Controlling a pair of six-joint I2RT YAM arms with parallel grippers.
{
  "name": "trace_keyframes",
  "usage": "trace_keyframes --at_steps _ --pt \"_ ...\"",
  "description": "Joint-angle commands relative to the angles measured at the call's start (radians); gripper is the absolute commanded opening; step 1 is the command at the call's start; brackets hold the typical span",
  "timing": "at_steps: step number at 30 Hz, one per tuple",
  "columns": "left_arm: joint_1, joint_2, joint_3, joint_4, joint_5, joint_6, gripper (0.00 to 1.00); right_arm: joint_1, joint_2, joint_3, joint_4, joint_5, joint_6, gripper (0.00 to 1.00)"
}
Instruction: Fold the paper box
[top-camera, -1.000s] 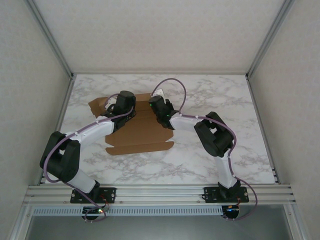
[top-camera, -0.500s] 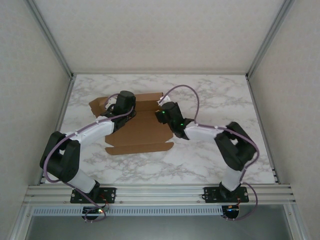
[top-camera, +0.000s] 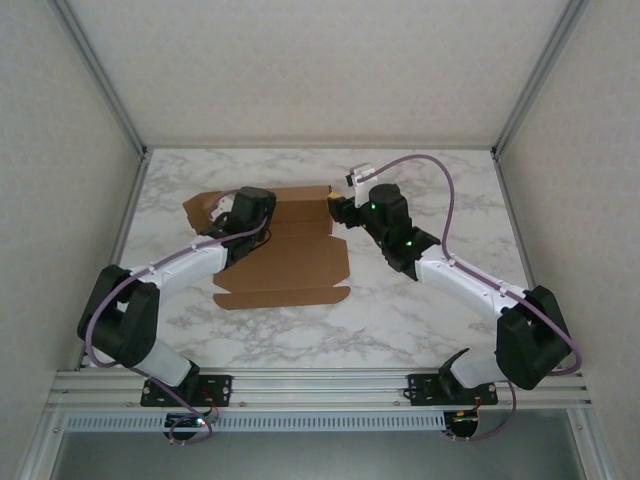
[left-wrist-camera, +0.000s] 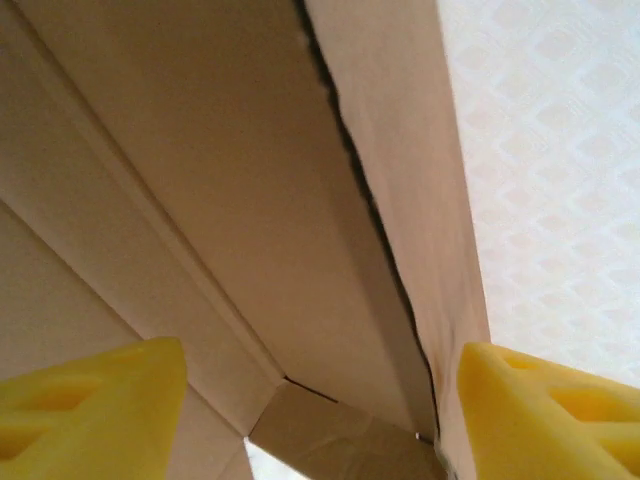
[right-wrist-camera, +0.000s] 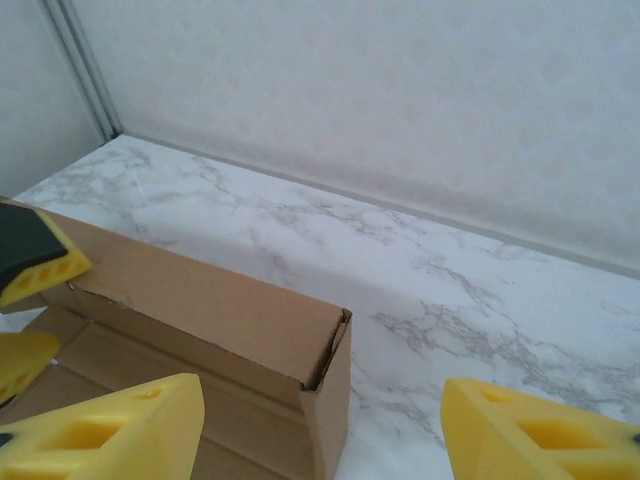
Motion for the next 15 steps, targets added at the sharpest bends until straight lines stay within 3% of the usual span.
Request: trace_keyframes --at_steps 1,6,15 --pt "0.009 -0.065 0.007 -0.049 0.028 0.116 0.76 -0.018 0.010 0.064 -0.090 -0.031 0.034 0.64" --pt "0.009 -0.141 0.028 -0.194 -0.001 0.340 0.75 -0.043 0.045 0.092 -0.088 -0.046 0.059 0.63" --pt "0.032 -0.351 0.041 -0.336 -0.095 0.720 0.77 -0.116 0.175 0.282 -0.351 -0.116 0.265 0.65"
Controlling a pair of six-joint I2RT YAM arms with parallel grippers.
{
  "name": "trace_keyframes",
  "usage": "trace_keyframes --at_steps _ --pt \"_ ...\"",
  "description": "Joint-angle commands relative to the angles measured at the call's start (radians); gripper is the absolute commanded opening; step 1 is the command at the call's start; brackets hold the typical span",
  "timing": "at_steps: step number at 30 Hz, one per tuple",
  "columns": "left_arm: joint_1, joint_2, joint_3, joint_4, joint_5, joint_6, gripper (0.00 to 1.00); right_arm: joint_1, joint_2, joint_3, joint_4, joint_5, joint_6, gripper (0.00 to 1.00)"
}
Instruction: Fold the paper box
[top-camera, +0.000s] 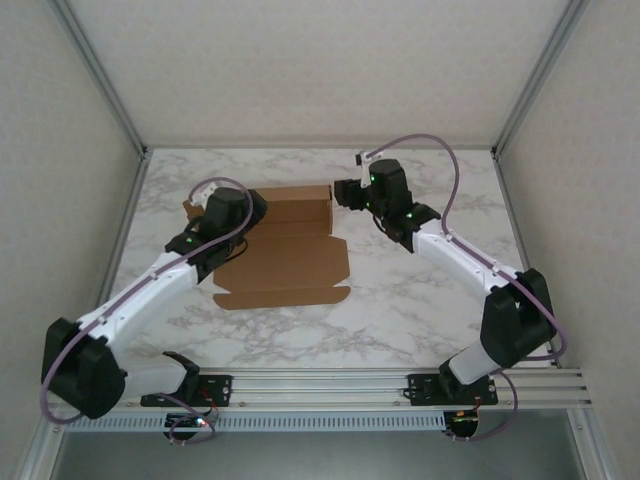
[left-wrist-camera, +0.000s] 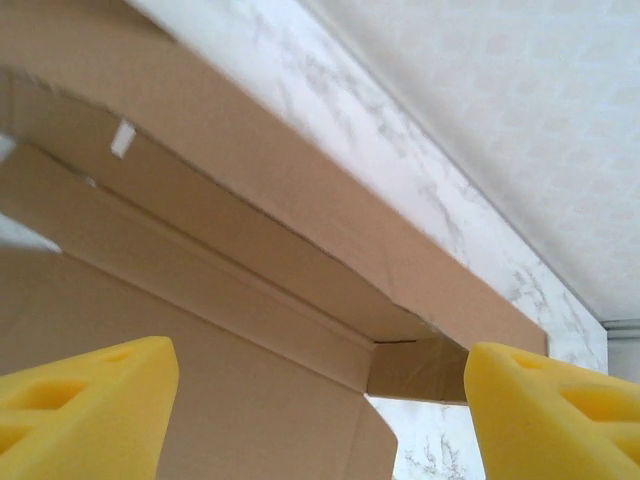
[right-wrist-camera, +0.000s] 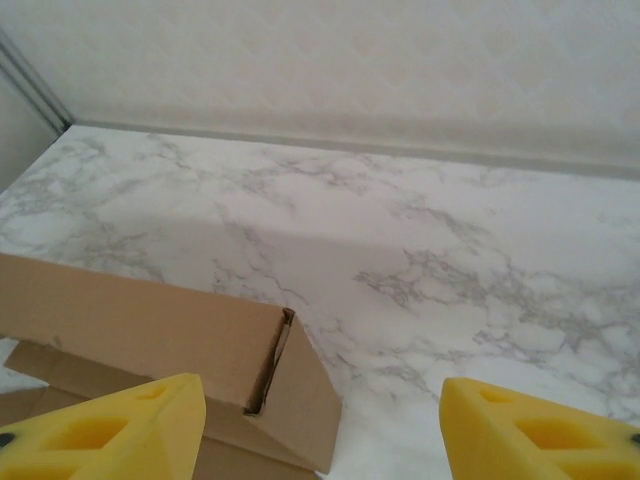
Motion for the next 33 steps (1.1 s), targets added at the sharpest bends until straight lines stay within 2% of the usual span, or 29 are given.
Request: trace_keyframes --at_steps 1,4,8,11,20,33 --pt "0.043 -0.039 0.047 -0.078 -0.056 0.203 0.77 -0.015 0.042 0.072 -0.115 -0.053 0.076 0.66" --pt "0.130 0.015 0.088 -0.110 -0.006 0.263 0.77 -0.029 0.087 0.120 -0.162 -0.097 0.086 0.69" --pt "0.267 0.104 0.099 -0.067 0.152 0.306 0.76 -0.047 0.147 0.178 -0.219 -0.149 0.099 0.73" --pt "0.312 0.170 0.125 -0.020 0.233 0.337 0.76 -0.050 0.173 0.196 -0.232 -0.157 0.100 0.73" --pt "0.331 0.323 0.193 0.079 0.377 0.330 0.66 -0.078 0.227 0.226 -0.250 -0.166 0.103 0.73" --pt "0.329 0.331 0.066 0.291 0.703 0.207 0.53 -0.144 0.307 0.287 -0.301 -0.389 0.140 0.74"
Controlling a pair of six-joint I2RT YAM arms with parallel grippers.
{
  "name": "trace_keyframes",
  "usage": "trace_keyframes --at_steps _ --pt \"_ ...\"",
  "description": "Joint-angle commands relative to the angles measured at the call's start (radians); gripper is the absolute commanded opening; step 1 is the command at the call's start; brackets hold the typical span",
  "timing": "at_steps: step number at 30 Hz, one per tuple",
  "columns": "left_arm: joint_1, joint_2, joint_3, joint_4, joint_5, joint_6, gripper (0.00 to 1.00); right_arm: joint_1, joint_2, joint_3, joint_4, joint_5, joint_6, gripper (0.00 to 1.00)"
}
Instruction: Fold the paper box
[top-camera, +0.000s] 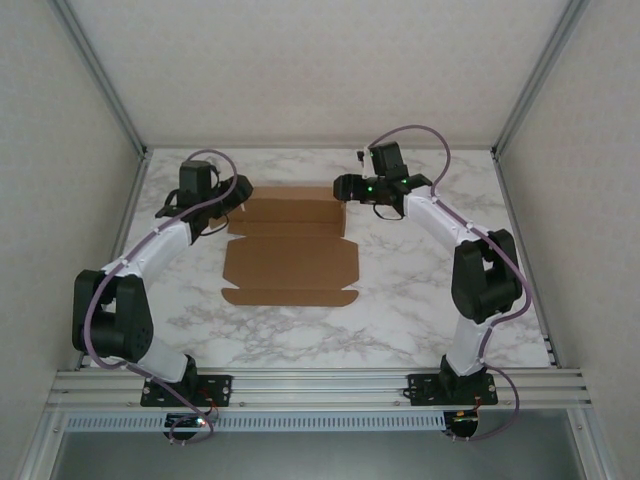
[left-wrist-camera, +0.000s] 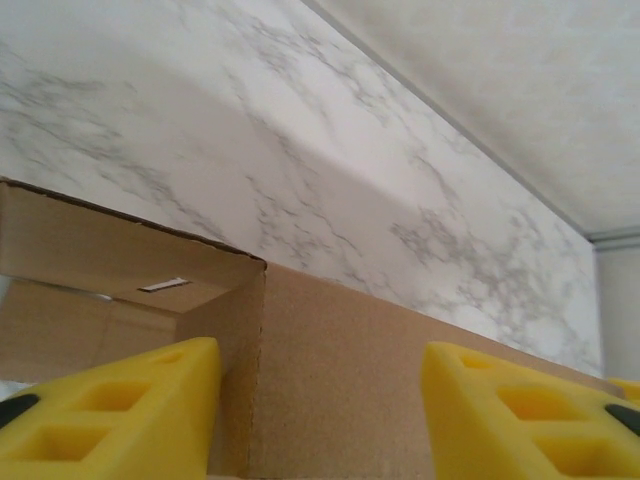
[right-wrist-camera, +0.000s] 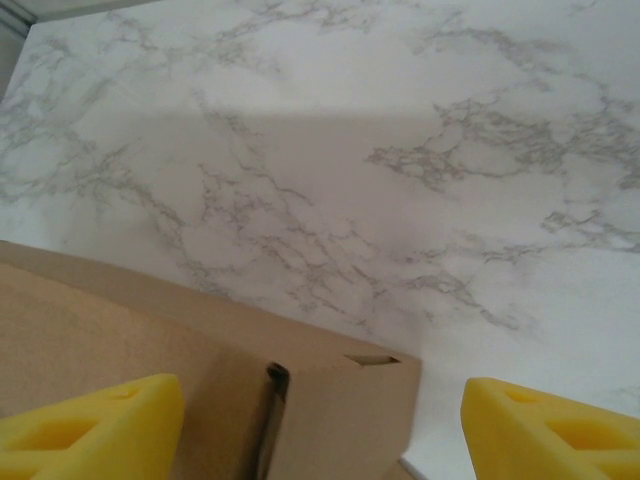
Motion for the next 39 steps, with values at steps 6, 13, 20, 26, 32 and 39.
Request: trace_keyframes --at_steps 6,13,20,26,32,39 --pt "0.001 0.035 -0.113 0.287 0.282 -0.169 0.39 -0.039 -0.016 -0.005 -0.022 -0.109 0.066 0.73" --pt "-0.026 0.060 -0.157 0.453 0.349 -0.256 0.28 -0.077 -0.075 -0.060 -0.020 -0.106 0.088 0.72" --pt "-0.042 0.118 -0.189 0.607 0.392 -0.360 0.31 -0.088 -0.089 -0.086 -0.018 -0.131 0.091 0.72" --pt "-0.057 0.157 -0.178 0.647 0.413 -0.391 0.36 -0.090 -0.094 -0.097 -0.018 -0.148 0.079 0.72" --pt "-0.066 0.160 -0.184 0.681 0.422 -0.409 0.27 -0.089 -0.094 -0.101 -0.023 -0.142 0.071 0.71" --pt "-0.073 0.159 -0.201 0.712 0.421 -0.430 0.16 -0.089 -0.119 -0.112 -0.031 -0.101 0.064 0.70"
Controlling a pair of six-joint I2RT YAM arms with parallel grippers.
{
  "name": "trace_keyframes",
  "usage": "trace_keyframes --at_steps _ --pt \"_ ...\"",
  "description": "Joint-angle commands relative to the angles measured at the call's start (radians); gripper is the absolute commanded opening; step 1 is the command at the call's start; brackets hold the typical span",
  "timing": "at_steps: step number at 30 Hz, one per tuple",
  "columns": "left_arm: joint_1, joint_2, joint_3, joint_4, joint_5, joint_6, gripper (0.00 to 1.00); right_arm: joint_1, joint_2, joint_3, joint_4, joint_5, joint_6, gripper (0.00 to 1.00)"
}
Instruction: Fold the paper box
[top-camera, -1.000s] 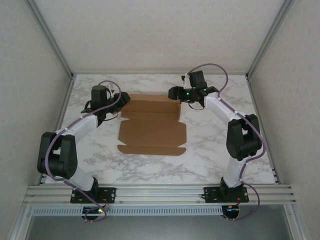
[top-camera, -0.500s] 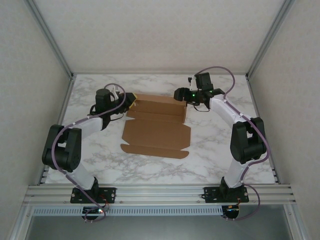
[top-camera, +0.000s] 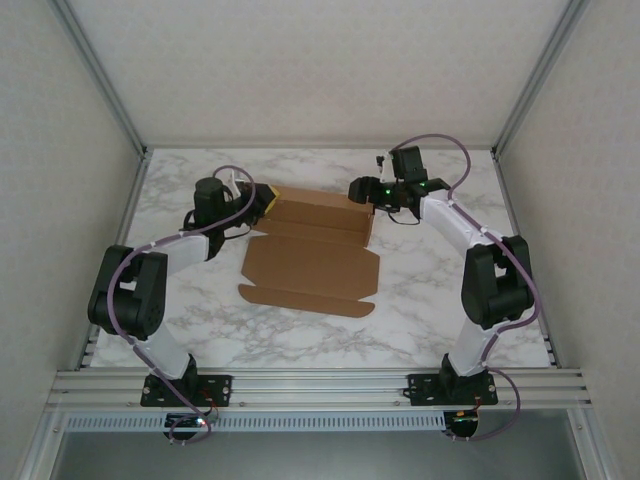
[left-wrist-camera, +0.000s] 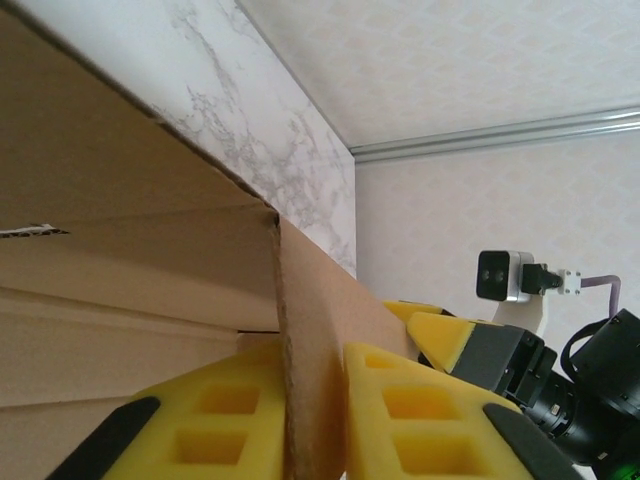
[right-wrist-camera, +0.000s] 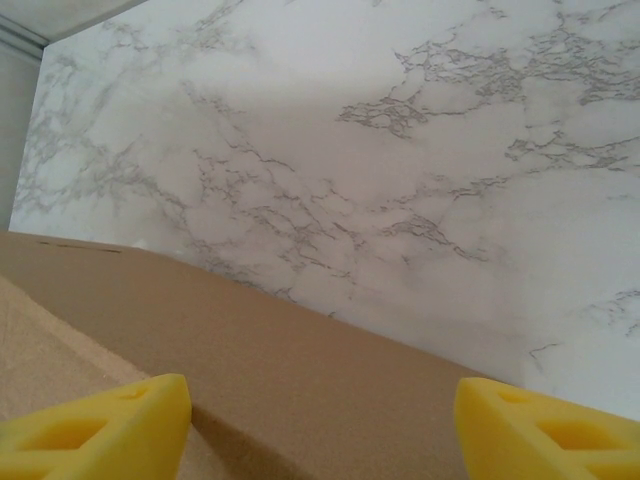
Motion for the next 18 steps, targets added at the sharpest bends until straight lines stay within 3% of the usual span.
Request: trace_keyframes --at_steps 1,12,18 --pt "-0.022 0.010 -0.025 0.080 0.025 -0.021 0.15 -0.002 -0.055 -0.018 -0.021 0.017 -0.010 0.70" --pt "-0.121 0.067 -0.068 0.178 -0.069 -0.104 0.10 -0.001 -0.134 0.009 -0.138 0.260 -0.025 0.76" --pt "-0.131 0.102 -0.018 0.111 -0.137 -0.090 0.11 -0.001 -0.164 0.066 -0.211 0.272 -0.035 0.74"
